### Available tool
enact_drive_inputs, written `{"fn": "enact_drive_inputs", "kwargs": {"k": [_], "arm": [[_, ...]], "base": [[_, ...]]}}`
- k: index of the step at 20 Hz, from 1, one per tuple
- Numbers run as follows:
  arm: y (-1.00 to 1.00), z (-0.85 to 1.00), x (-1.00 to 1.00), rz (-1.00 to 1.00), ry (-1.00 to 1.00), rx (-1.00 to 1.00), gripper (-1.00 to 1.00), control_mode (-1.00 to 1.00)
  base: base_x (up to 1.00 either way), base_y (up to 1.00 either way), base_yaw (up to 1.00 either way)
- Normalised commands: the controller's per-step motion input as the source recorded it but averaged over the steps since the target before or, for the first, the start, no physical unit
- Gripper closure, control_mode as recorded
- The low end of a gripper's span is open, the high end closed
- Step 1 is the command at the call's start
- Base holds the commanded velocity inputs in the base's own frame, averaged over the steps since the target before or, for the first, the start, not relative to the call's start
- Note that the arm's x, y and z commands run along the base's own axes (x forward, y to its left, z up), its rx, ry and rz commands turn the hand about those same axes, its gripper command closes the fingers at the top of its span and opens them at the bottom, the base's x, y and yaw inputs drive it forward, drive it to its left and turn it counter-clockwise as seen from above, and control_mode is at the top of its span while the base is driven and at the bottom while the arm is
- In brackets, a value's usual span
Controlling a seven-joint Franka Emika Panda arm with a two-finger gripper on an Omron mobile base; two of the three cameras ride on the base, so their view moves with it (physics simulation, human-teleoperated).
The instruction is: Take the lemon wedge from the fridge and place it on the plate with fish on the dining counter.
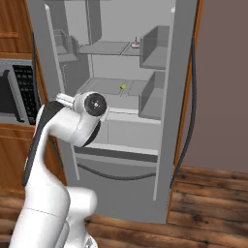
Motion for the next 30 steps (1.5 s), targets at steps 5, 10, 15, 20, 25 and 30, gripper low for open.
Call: {"fn": "enact_drive_inputs", "kwargs": {"k": [5, 10, 15, 20, 25, 30], "arm": [[0.20, -0.10, 1.00, 0.27, 0.06, 0.00, -1.00, -1.00], [0.52, -0.14, 1.00, 0.24, 0.09, -0.01, -1.00, -1.00], [0.99, -0.14, 0.73, 0.21, 0.07, -0.04, -1.00, -1.00], [1.00, -0.16, 0.32, 0.23, 0.00, -0.03, -1.00, -1.00], [1.00, -0.17, -0.04, 0.25, -0.10, -0.07, -1.00, -1.00], [1.00, -0.22, -0.14, 0.24, -0.18, -0.09, -1.00, -1.00]], "base": [[0.00, 0.00, 0.00], [0.00, 0.00, 0.00], [0.00, 0.00, 0.00], [0.00, 0.00, 0.00], [0.00, 0.00, 0.00], [0.00, 0.00, 0.00]]}}
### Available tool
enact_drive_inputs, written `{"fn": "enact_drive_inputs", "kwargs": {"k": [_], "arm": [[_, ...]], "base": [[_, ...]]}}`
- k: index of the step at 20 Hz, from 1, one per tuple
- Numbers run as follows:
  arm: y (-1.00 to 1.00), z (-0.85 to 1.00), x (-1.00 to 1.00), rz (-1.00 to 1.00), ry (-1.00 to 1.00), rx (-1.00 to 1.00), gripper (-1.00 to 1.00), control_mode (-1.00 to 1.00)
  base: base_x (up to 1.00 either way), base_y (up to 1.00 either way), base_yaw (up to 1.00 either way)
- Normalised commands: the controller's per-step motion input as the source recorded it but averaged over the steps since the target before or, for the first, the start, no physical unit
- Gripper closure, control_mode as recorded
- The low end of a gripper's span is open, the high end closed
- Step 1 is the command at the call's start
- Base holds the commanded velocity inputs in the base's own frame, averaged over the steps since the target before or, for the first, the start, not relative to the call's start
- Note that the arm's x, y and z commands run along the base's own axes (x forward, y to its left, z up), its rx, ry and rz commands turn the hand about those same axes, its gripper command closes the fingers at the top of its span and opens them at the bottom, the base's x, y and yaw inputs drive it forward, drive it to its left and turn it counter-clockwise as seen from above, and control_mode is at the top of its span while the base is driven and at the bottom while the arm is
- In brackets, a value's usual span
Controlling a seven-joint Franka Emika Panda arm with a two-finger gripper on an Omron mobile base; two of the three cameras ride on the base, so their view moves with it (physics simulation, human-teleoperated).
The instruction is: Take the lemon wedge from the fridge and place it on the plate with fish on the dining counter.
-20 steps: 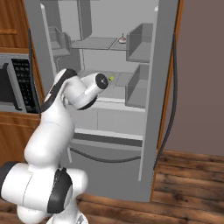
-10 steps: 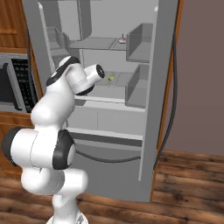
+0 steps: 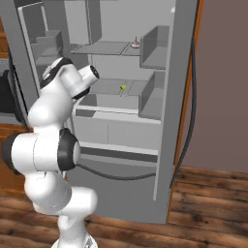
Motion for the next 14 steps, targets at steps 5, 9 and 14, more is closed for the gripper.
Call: {"fn": "enact_drive_inputs", "kwargs": {"k": [5, 9, 14], "arm": [[0.66, -0.09, 0.00, 0.12, -0.03, -0.03, -1.00, -1.00], [-0.59, 0.04, -0.68, -0.06, -0.04, 0.04, -1.00, -1.00], [-1.00, 0.01, -1.00, -0.22, -0.01, 0.05, -1.00, -1.00]], "base": [[0.00, 0.00, 0.00], [0.00, 0.00, 0.00], [0.00, 0.00, 0.00]]}}
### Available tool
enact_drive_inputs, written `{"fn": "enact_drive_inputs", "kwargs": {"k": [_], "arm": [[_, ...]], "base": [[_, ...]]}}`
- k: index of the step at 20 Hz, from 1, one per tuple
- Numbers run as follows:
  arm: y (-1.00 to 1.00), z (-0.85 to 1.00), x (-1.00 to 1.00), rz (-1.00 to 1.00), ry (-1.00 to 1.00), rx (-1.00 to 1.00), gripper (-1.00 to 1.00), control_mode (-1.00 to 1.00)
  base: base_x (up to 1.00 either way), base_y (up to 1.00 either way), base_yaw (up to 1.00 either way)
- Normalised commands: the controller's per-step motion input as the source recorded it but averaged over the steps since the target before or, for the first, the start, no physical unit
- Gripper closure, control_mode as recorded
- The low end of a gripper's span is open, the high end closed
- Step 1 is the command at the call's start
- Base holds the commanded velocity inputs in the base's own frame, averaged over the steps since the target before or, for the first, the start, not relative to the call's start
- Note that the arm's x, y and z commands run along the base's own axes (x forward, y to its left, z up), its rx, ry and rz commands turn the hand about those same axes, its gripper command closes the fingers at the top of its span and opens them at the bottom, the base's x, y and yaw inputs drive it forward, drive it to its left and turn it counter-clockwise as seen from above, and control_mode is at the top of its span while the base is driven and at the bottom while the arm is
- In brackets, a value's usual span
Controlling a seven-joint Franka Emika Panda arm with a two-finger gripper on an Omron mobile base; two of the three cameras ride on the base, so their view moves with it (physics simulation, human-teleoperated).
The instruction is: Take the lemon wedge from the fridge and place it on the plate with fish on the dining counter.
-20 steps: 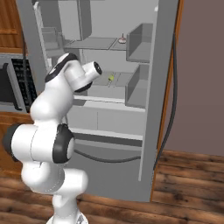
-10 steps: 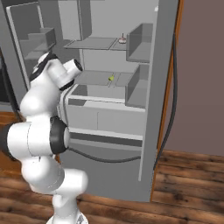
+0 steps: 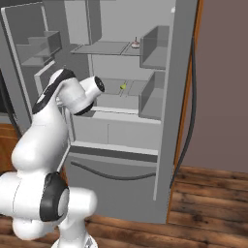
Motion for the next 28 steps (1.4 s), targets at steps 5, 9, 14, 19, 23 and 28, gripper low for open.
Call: {"fn": "enact_drive_inputs", "kwargs": {"k": [5, 9, 14, 19, 23, 28], "arm": [[-0.98, 0.00, -0.92, -0.39, 0.11, 0.00, -1.00, -1.00], [-0.77, 0.08, -0.50, -0.54, 0.36, 0.00, -1.00, -1.00], [-0.61, 0.08, -0.30, -0.47, 0.37, -0.10, -1.00, -1.00], [-0.36, 0.03, -0.17, -0.35, 0.31, -0.23, -1.00, -1.00], [0.06, 0.00, -0.03, -0.01, -0.12, -0.40, -1.00, -1.00], [0.03, 0.00, 0.00, 0.00, -0.01, -0.05, -1.00, -1.00]], "base": [[0.00, 0.00, 0.00], [0.00, 0.00, 0.00], [0.00, 0.00, 0.00], [0.00, 0.00, 0.00], [0.00, 0.00, 0.00], [0.00, 0.00, 0.00]]}}
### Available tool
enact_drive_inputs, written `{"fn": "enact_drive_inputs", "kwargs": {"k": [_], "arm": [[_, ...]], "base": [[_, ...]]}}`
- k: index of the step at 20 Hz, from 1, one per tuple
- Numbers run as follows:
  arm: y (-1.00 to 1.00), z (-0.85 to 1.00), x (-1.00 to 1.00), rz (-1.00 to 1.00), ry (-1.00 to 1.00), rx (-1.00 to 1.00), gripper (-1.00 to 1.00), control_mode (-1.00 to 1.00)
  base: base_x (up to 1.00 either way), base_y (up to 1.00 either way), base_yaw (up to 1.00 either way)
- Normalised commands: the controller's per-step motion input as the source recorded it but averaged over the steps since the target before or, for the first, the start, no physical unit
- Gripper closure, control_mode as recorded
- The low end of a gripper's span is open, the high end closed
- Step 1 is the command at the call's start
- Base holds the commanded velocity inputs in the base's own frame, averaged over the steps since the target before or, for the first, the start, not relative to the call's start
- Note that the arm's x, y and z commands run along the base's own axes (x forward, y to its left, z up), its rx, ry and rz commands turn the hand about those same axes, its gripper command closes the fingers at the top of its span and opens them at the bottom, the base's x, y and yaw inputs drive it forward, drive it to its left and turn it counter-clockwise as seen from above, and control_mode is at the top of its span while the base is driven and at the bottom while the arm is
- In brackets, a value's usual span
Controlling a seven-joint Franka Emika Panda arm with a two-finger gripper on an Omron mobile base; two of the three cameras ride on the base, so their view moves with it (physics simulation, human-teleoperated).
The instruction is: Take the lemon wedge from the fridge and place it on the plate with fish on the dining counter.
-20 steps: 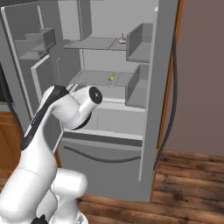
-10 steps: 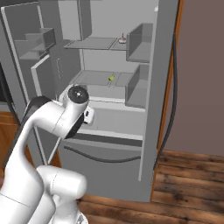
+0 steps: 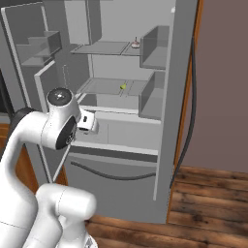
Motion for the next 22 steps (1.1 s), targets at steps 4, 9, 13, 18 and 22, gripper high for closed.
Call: {"fn": "enact_drive_inputs", "kwargs": {"k": [4, 9, 13, 18, 22], "arm": [[0.00, 0.00, 0.00, -0.02, 0.01, -0.01, -1.00, -1.00], [0.02, 0.00, 0.04, -0.16, 0.11, -0.05, -1.00, -1.00], [-0.11, 0.00, -0.06, -0.05, 0.01, 0.00, -1.00, -1.00], [-0.01, -0.02, 0.07, 0.00, 0.00, 0.00, -1.00, 1.00], [0.00, 0.00, 0.00, 0.00, 0.00, 0.00, -1.00, 1.00]], "base": [[0.00, 0.00, 0.00], [0.00, 0.00, 0.00], [0.00, 0.00, 0.00], [0.23, 0.00, 0.00], [0.74, -0.04, 0.00]]}}
